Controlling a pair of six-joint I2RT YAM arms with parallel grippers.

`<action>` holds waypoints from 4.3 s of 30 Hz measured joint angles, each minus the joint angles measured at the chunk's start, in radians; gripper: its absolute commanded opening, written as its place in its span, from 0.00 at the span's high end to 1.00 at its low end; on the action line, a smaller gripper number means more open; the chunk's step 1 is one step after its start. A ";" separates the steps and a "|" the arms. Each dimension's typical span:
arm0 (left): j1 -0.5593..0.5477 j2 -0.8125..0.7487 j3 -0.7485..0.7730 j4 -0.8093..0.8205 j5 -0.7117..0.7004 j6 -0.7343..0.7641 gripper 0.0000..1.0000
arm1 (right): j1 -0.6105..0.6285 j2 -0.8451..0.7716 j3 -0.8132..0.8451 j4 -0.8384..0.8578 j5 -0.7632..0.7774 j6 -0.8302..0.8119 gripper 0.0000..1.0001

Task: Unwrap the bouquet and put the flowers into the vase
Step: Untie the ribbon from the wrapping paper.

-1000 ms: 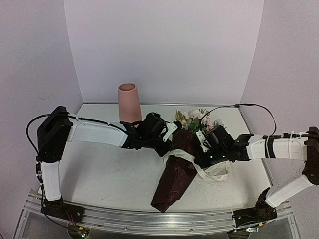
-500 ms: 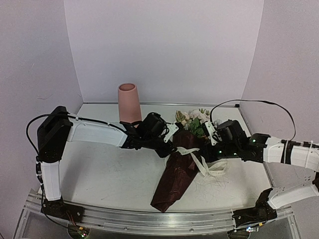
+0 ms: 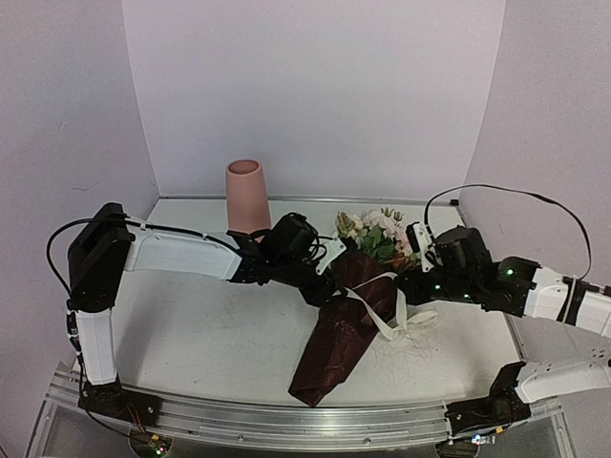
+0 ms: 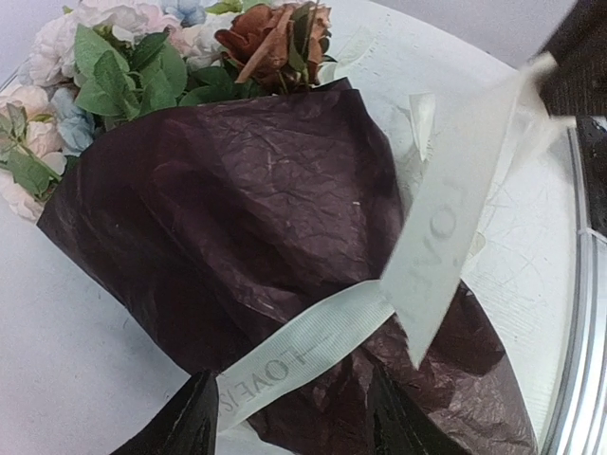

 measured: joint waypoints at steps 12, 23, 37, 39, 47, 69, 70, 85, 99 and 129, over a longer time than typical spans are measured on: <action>-0.049 0.011 0.017 0.000 0.083 0.116 0.40 | 0.002 -0.287 -0.073 -0.200 0.474 0.269 1.00; -0.135 0.090 0.107 -0.010 -0.016 0.328 0.35 | 0.002 -0.338 -0.074 -0.444 0.682 0.549 0.12; -0.135 0.284 0.339 -0.129 -0.001 0.466 0.67 | 0.002 -0.430 -0.074 -0.468 0.690 0.558 0.13; -0.135 0.307 0.356 -0.156 0.003 0.475 0.83 | 0.002 -0.451 -0.075 -0.468 0.690 0.557 0.15; -0.135 0.301 0.414 -0.200 -0.016 0.414 1.00 | 0.002 -0.440 -0.096 -0.450 0.673 0.545 0.23; 0.068 -0.255 -0.155 0.078 -0.401 -0.119 0.96 | 0.002 -0.114 -0.104 -0.133 0.351 0.301 0.24; 0.072 -0.266 -0.182 0.084 -0.414 -0.137 0.96 | 0.002 -0.092 -0.104 -0.114 0.328 0.289 0.26; 0.063 -0.313 -0.320 0.114 -0.425 -0.206 0.96 | 0.002 0.237 0.000 0.119 -0.067 0.001 0.42; 0.063 -0.322 -0.320 0.125 -0.412 -0.204 0.95 | 0.003 0.350 0.045 0.116 -0.071 -0.105 0.62; 0.063 -0.365 -0.341 0.130 -0.209 -0.226 0.36 | 0.003 0.206 0.244 0.065 -0.205 -0.088 1.00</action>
